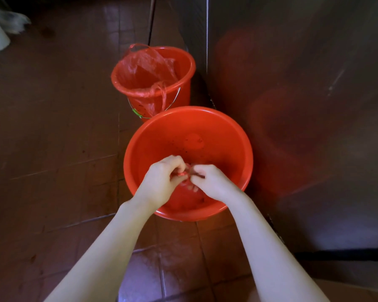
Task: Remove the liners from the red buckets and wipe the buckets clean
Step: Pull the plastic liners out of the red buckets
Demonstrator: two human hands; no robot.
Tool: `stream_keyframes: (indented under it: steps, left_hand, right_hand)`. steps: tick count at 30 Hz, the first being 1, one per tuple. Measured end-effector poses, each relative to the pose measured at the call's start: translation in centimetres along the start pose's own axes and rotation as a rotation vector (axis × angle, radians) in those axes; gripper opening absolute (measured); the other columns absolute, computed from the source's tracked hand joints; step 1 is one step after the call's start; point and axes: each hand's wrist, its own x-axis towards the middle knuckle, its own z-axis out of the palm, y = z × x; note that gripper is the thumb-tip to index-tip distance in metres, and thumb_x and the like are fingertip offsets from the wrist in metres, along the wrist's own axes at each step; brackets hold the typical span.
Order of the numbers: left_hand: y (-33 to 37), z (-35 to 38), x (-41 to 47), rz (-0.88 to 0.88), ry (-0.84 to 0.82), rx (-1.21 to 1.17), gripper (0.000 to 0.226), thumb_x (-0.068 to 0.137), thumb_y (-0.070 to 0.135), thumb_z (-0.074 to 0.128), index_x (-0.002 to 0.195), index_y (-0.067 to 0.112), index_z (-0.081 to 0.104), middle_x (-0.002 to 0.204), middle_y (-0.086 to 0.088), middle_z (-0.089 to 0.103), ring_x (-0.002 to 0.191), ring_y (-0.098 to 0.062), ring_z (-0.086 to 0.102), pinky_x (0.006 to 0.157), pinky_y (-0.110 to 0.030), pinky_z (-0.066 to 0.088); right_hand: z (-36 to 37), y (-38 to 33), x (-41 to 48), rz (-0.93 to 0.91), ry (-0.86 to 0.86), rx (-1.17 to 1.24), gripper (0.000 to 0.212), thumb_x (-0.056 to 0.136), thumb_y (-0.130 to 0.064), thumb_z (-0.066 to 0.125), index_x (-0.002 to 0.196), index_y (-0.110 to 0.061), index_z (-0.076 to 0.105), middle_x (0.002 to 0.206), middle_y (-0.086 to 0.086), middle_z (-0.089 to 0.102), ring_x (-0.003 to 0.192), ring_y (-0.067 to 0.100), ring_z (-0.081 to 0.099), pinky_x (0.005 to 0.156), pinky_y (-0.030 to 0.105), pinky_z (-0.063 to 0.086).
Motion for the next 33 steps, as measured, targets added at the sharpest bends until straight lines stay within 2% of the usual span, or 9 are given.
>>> stream_keyframes:
  steps: [5,10,17,20,23,25,28,31,33]
  left_hand:
    - [0.4,0.5,0.6,-0.276,0.122,-0.151,0.023,0.092,0.010,0.064,0.076,0.022,0.051,0.075,0.009,0.061,0.069,-0.002,0.061,0.064,-0.012,0.044]
    - [1.6,1.0,2.3,-0.661,0.139,-0.594,0.017,0.093,0.020,0.063,0.094,0.003,0.063,0.091,-0.007,0.072,0.087,-0.022,0.069,0.079,-0.033,0.055]
    - [1.1,0.4,2.1,-0.692,0.121,-0.630,0.026,0.092,0.031,0.065,0.094,0.005,0.064,0.086,0.006,0.073,0.081,-0.009,0.068,0.066,-0.020,0.045]
    - [1.1,0.6,2.2,-0.741,0.098,-0.736,0.021,0.090,0.031,0.067,0.094,0.010,0.067,0.091,0.007,0.074,0.089,-0.011,0.068,0.069,-0.022,0.044]
    - [0.8,0.8,2.7,-0.830,0.128,-0.842,0.011,0.087,0.029,0.070,0.087,0.018,0.070,0.101,-0.001,0.073,0.102,-0.022,0.065,0.089,-0.036,0.048]
    - [0.2,0.6,3.0,-0.884,0.168,-0.863,0.007,0.084,0.025,0.073,0.085,0.019,0.069,0.100,-0.004,0.073,0.101,-0.023,0.066,0.096,-0.040,0.048]
    - [-1.2,-0.3,2.6,-0.998,0.266,-0.847,0.008,0.082,0.016,0.075,0.085,0.014,0.069,0.090,-0.007,0.071,0.089,-0.019,0.068,0.087,-0.034,0.054]
    - [-2.9,-2.2,1.5,-1.068,0.355,-0.893,0.010,0.081,0.009,0.076,0.085,0.010,0.066,0.082,-0.007,0.068,0.076,-0.015,0.065,0.072,-0.027,0.053]
    - [-3.5,-3.6,1.1,-1.015,0.356,-0.976,0.011,0.080,0.009,0.076,0.082,0.012,0.066,0.081,-0.005,0.069,0.073,-0.012,0.067,0.067,-0.024,0.053]
  right_hand:
    - [-0.2,0.0,-0.2,0.011,0.027,0.107,0.008,0.083,-0.034,0.068,0.084,-0.026,0.066,0.092,-0.011,0.066,0.093,0.010,0.061,0.082,0.027,0.046]
    - [0.5,-0.2,-0.1,-0.217,0.379,-0.081,0.019,0.081,-0.031,0.076,0.094,-0.017,0.071,0.093,-0.005,0.069,0.082,0.006,0.059,0.076,0.021,0.049]
    - [1.1,-0.3,-0.6,-0.422,0.590,-0.244,0.015,0.095,-0.017,0.061,0.097,-0.010,0.074,0.092,0.002,0.073,0.084,0.018,0.069,0.074,0.039,0.057]
    - [1.2,-0.7,-0.5,-0.372,0.730,-0.199,0.013,0.092,-0.015,0.065,0.098,-0.011,0.076,0.093,0.001,0.075,0.090,0.019,0.068,0.080,0.032,0.056]
    - [1.3,-1.3,-0.5,-0.204,0.792,-0.058,0.015,0.092,-0.021,0.065,0.100,-0.015,0.077,0.093,0.000,0.074,0.090,0.012,0.065,0.081,0.006,0.044]
    - [1.3,-1.4,-0.2,-0.071,0.759,-0.015,0.018,0.094,-0.028,0.062,0.100,-0.020,0.076,0.094,0.000,0.074,0.090,0.012,0.065,0.082,0.009,0.043]
    - [1.1,-1.1,-0.3,0.070,0.747,0.084,0.019,0.096,-0.029,0.058,0.094,-0.019,0.075,0.090,-0.003,0.074,0.084,0.016,0.068,0.086,0.031,0.052]
    - [1.2,-0.7,-1.1,0.160,0.767,0.278,0.018,0.096,-0.026,0.059,0.090,-0.018,0.074,0.087,-0.008,0.075,0.067,0.004,0.068,0.064,0.014,0.052]
    - [1.0,-1.3,-1.1,0.171,0.768,0.407,0.019,0.095,-0.025,0.060,0.083,-0.024,0.074,0.083,-0.009,0.075,0.060,0.003,0.066,0.059,0.012,0.049]
